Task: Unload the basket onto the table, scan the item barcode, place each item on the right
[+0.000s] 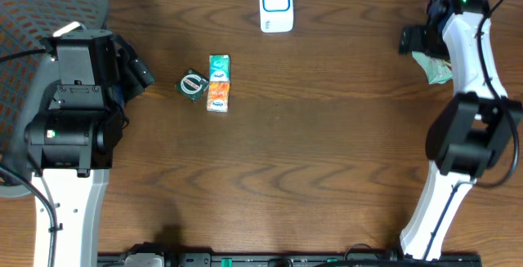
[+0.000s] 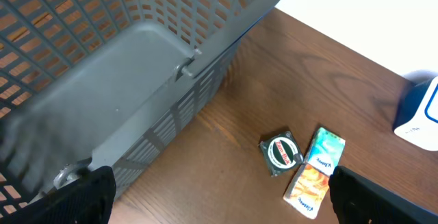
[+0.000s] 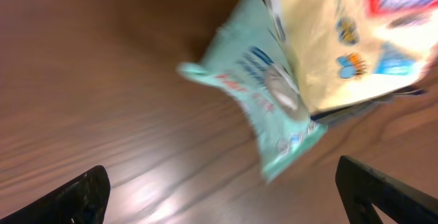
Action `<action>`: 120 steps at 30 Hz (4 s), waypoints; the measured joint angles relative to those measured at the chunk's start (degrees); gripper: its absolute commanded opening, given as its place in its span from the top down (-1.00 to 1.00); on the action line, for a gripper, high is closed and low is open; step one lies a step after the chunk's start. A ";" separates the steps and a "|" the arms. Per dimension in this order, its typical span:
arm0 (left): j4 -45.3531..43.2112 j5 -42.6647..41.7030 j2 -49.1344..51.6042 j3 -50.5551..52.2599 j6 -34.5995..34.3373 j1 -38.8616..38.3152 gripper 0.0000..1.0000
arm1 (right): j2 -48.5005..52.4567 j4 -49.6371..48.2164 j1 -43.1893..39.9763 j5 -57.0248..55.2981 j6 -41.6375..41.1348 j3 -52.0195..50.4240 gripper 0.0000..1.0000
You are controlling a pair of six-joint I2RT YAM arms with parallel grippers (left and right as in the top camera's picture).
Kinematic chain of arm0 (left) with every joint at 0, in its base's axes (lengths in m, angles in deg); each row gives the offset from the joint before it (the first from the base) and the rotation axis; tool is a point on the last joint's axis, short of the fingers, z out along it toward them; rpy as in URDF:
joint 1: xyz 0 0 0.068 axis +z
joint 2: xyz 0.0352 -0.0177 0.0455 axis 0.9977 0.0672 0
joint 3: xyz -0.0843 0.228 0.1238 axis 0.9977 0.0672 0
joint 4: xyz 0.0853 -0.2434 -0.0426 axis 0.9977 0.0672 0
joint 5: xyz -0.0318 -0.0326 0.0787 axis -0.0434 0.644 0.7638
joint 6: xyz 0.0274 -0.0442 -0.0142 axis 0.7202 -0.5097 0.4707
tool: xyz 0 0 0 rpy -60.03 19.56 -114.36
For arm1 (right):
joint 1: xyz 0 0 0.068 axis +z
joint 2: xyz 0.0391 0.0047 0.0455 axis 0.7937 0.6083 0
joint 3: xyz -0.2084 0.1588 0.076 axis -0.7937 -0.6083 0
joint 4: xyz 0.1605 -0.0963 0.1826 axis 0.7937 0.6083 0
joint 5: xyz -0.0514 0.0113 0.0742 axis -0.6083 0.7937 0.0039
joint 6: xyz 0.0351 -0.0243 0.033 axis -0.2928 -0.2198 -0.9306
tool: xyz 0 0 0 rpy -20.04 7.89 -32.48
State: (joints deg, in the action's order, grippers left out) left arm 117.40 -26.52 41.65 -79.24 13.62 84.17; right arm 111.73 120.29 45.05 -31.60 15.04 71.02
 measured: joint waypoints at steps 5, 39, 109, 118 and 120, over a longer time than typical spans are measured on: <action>-0.02 0.00 0.00 0.00 0.00 0.00 -0.96 | -13.05 1.84 7.10 12.74 -0.90 0.48 -0.96; -0.02 0.00 0.00 0.00 0.00 0.00 -0.96 | 11.21 -13.68 46.90 20.74 -24.76 -3.34 0.27; 0.00 -0.02 0.00 0.00 0.00 0.00 -0.95 | 7.52 -5.66 32.72 26.23 -6.01 -3.82 -0.61; 0.00 0.00 0.00 0.00 0.00 0.00 -0.96 | 7.34 -5.14 32.76 32.81 0.79 -6.64 0.31; 0.00 0.00 0.00 0.00 0.00 0.00 -0.95 | 7.32 -5.73 32.87 32.30 0.61 -6.80 0.26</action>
State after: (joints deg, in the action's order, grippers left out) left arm 117.40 -26.52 41.65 -79.24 13.62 84.17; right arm 119.05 114.56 77.92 0.70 15.65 64.22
